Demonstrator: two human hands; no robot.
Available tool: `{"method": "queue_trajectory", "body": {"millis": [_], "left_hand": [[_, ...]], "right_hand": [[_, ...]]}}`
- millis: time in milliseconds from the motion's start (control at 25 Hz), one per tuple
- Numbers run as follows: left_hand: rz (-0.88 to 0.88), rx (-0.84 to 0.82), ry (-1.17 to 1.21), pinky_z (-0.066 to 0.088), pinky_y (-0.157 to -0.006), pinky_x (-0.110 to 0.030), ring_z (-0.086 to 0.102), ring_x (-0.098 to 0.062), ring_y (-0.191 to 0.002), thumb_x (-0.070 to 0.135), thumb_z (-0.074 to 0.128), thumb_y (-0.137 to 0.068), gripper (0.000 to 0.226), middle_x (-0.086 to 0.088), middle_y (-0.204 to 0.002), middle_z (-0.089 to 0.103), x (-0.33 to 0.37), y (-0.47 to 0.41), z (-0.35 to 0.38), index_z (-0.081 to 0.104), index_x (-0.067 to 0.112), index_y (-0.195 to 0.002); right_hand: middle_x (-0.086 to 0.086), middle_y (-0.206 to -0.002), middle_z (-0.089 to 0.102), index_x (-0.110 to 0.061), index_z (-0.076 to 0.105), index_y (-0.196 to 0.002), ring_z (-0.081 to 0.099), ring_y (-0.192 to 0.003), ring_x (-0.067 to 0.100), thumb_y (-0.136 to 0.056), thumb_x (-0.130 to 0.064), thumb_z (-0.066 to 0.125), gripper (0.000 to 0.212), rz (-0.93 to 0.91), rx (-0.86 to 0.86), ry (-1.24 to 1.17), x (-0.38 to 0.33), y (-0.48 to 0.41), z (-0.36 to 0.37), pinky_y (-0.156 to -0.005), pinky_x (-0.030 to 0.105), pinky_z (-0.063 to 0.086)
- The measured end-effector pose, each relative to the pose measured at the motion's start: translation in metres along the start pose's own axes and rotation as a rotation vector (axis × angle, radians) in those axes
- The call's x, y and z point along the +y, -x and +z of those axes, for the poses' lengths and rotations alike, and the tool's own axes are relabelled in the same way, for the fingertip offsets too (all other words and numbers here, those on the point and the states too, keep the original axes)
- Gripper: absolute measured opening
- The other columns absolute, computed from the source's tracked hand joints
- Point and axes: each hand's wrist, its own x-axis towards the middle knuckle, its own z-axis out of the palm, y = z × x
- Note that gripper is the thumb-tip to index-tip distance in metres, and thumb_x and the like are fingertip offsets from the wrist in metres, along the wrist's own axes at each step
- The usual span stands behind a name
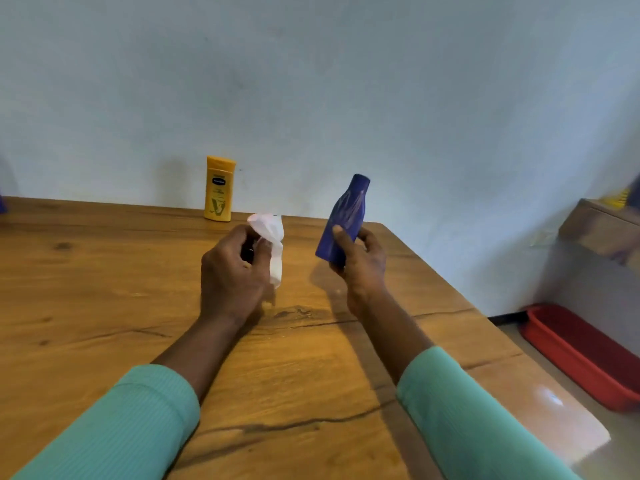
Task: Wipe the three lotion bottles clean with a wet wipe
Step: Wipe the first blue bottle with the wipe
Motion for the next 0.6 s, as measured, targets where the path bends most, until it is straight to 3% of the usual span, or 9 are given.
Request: {"method": "queue_trajectory", "body": {"millis": [160,280,400,480,600], "left_hand": [[-0.182,-0.064,0.381,0.058,-0.084,-0.030,0.070,-0.007,-0.102,0.023,0.073,-0.095,0.030,0.010,-0.111,0.074,0.015,0.014,-0.041,0.069,0.028,-0.123],[-0.074,-0.181,0.126,0.057,-0.075,-0.024,0.069,-0.005,-0.094,0.027,0.080,-0.089,0.032,0.012,-0.106,0.072,0.014,0.037,-0.051,0.069,0.030,-0.119],[0.038,-0.149,-0.091,0.058,-0.075,-0.026,0.065,-0.007,-0.094,0.018,0.083,-0.085,0.039,0.003,-0.114,0.069,0.007,0.042,-0.045,0.070,0.024,-0.121],[-0.021,-0.101,-0.103,0.057,-0.075,-0.028,0.064,-0.012,-0.097,0.017,0.087,-0.081,0.046,0.000,-0.116,0.066,0.004,0.034,-0.043,0.071,0.019,-0.124],[-0.202,0.022,-0.079,0.045,-0.063,-0.020,0.067,-0.016,-0.090,0.033,0.082,-0.088,0.029,-0.002,-0.104,0.073,0.002,0.025,-0.040,0.075,0.013,-0.108]], "right_hand": [[0.012,-0.111,0.076,-0.011,0.060,-0.132,0.075,-0.095,0.024,-0.094,-0.027,0.076,0.044,0.133,-0.146,-0.140,0.010,0.052,0.029,-0.075,0.035,0.062],[0.018,-0.119,0.075,-0.009,0.063,-0.131,0.073,-0.108,0.039,-0.095,-0.025,0.075,0.041,0.200,-0.220,-0.253,0.030,0.068,0.046,-0.091,0.054,0.061],[0.020,-0.116,0.075,-0.006,0.063,-0.130,0.071,-0.112,0.043,-0.095,-0.024,0.075,0.041,0.142,-0.278,-0.241,0.040,0.065,0.048,-0.098,0.056,0.057],[0.018,-0.118,0.075,-0.008,0.064,-0.130,0.070,-0.115,0.043,-0.093,-0.030,0.077,0.045,0.155,-0.297,-0.213,0.041,0.059,0.046,-0.096,0.055,0.057],[0.016,-0.117,0.076,-0.009,0.062,-0.130,0.071,-0.114,0.040,-0.092,-0.028,0.078,0.045,0.203,-0.338,-0.208,0.039,0.058,0.048,-0.098,0.057,0.056]]}}
